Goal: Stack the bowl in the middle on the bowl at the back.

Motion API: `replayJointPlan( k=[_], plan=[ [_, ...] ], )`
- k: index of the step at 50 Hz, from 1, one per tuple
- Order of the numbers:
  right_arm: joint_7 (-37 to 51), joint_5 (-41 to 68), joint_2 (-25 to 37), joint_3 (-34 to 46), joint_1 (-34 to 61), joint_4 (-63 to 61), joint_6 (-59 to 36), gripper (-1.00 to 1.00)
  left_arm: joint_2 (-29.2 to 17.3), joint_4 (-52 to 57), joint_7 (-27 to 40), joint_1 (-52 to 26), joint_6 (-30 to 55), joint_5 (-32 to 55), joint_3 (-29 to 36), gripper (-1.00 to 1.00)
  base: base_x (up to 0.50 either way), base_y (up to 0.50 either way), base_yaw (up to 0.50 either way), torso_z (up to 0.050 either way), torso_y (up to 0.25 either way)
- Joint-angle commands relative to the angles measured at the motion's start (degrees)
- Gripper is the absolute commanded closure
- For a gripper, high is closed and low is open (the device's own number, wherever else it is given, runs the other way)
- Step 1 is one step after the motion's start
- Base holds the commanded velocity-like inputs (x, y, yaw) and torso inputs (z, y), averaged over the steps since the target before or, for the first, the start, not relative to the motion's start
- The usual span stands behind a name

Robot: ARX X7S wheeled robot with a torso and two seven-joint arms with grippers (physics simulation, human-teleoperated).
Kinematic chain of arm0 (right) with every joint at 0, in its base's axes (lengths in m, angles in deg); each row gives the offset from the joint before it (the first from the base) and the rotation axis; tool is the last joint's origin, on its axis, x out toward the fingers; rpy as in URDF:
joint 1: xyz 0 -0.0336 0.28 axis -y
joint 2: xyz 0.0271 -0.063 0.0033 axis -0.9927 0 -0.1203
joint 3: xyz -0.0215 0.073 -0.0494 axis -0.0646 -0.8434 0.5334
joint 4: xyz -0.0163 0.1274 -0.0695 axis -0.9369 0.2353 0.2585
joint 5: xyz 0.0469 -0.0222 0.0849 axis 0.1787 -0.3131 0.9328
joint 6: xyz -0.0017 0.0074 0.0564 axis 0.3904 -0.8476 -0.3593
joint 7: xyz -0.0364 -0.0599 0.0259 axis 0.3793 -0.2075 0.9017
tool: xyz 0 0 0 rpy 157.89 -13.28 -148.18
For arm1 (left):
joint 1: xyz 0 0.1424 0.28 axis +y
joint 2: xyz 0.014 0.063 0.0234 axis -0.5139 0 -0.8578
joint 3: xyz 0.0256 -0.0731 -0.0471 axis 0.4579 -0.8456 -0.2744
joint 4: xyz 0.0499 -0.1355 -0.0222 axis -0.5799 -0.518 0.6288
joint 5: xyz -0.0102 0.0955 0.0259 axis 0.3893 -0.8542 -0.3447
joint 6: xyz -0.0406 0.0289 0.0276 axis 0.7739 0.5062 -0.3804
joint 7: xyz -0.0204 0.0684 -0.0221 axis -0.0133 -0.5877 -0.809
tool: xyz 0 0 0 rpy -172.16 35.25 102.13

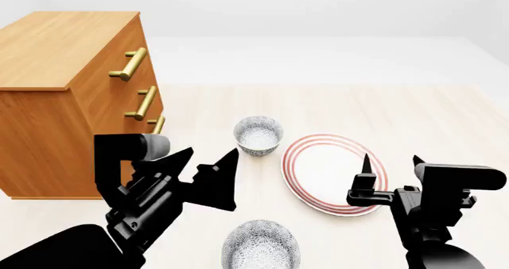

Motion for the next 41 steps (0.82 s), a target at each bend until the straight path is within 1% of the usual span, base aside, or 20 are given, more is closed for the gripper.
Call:
replayJointPlan(
  k=[1, 5, 10, 16, 17, 18, 20, 21, 24, 26, 28, 32, 35, 38, 41],
  plan=[
    [3.31, -0.20, 1.73, 0.84, -0.65, -12.30, -4.85, -1.00, -1.85, 11.53, -15.29, 1.84, -11.74, -27.49, 3.93, -1.00, 0.00, 0.00, 0.00, 0.000, 0.000],
    [4.89, -0.23, 2.50, 0.82, -0.78, -18.23, -6.99, -1.00, -2.20, 13.66, -16.65, 2.78, -17.17, -33.34, 3.87, -1.00, 0.00, 0.00, 0.00, 0.000, 0.000],
    [6.91, 0.23, 3.46, -0.29, -1.32, -26.08, -9.63, -1.00, -2.01, 15.84, -16.28, 3.76, -19.40, -26.59, -2.27, -1.00, 0.00, 0.00, 0.00, 0.000, 0.000],
    [10.05, 0.86, 4.90, -1.83, -1.89, -34.06, -13.07, -1.00, -2.38, 20.56, -17.40, 7.74, -24.87, -26.64, -7.31, -1.00, 0.00, 0.00, 0.00, 0.000, 0.000],
    [11.75, 2.27, 6.30, -1.48, -2.31, -34.40, -12.01, -1.00, -2.35, 20.81, -17.78, 8.24, -25.76, -26.98, -7.81, -1.00, 0.00, 0.00, 0.00, 0.000, 0.000],
    [15.07, 4.74, 9.00, -0.45, -2.74, -34.42, -10.11, -1.00, -2.29, 21.02, -18.38, 9.00, -26.75, -27.42, -8.23, -1.00, 0.00, 0.00, 0.00, 0.000, 0.000],
    [24.03, 10.88, 16.45, 2.99, -3.00, -34.43, -5.30, -1.00, -2.02, 21.17, -19.88, 10.77, -28.85, -27.91, -9.14, -1.00, 0.00, 0.00, 0.00, 0.000, 0.000],
    [28.87, 13.58, 20.78, 5.53, -2.75, -34.43, -2.27, -1.00, -1.92, 21.12, -20.58, 11.60, -29.80, -27.79, -9.68, -1.00, 0.00, 0.00, 0.00, 0.000, 0.000],
    [43.24, 18.27, 34.64, 17.10, 0.32, -34.43, 8.75, -1.00, -1.86, 21.05, -21.88, 13.57, -32.33, -26.18, -11.81, -1.00, 0.00, 0.00, 0.00, 0.000, 0.000],
    [49.98, 18.45, 41.63, 25.79, 3.70, -34.43, 15.47, -1.00, -1.80, 21.19, -22.48, 14.83, -33.92, -25.35, -13.25, -1.00, 0.00, 0.00, 0.00, 0.000, 0.000],
    [55.20, 16.86, 46.84, 34.52, 7.50, -34.44, 21.31, -1.00, -1.54, 21.73, -23.61, 16.91, -35.99, -25.05, -14.87, -1.00, 0.00, 0.00, 0.00, 0.000, 0.000],
    [62.62, 12.78, 53.59, 52.05, 17.83, -34.44, 29.35, -1.00, -1.21, 22.60, -25.51, 21.10, -40.09, -24.82, -16.87, -1.00, 0.00, 0.00, 0.00, 0.000, 0.000],
    [66.93, 8.46, 57.44, 67.79, 28.41, -34.45, 34.99, -1.00, -1.99, 22.78, -25.94, 23.80, -43.27, -24.30, -17.01, -1.00, 0.00, 0.00, 0.00, 0.000, 0.000],
    [70.06, 4.00, 59.41, 83.48, 39.08, -34.45, 39.38, -1.00, -1.83, 22.36, -26.54, 25.77, -45.22, -24.75, -16.64, -1.00, 0.00, 0.00, 0.00, 0.000, 0.000],
    [72.91, 0.69, 59.77, 97.53, 49.72, -34.45, 41.52, -1.00, -0.97, 21.69, -27.81, 27.38, -46.59, -25.63, -16.34, -1.00, 0.00, 0.00, 0.00, 0.000, 0.000]
  ],
)
